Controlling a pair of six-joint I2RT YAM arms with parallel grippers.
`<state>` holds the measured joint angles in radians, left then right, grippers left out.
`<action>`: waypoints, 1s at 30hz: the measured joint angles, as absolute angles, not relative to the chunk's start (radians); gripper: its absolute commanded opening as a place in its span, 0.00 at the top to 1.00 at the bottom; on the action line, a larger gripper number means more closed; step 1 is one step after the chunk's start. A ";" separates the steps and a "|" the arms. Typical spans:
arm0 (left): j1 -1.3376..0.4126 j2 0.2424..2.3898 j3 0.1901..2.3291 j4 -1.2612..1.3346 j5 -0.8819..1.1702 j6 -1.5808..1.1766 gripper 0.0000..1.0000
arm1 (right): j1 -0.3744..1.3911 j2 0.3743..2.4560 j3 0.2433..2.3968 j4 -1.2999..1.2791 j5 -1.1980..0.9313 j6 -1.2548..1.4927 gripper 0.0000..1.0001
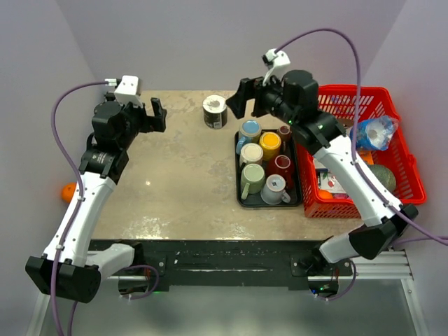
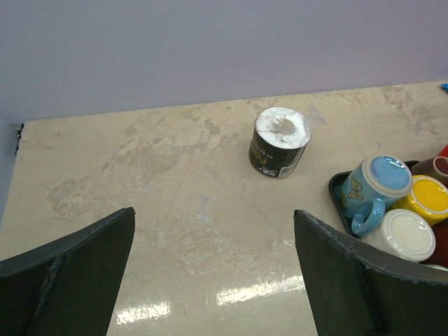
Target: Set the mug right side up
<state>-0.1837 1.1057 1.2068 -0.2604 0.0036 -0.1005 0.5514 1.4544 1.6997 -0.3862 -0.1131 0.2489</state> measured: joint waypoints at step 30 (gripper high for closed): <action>-0.184 0.991 1.106 -0.203 -0.207 -0.315 0.01 | 0.964 1.583 1.261 -0.837 0.625 1.190 0.23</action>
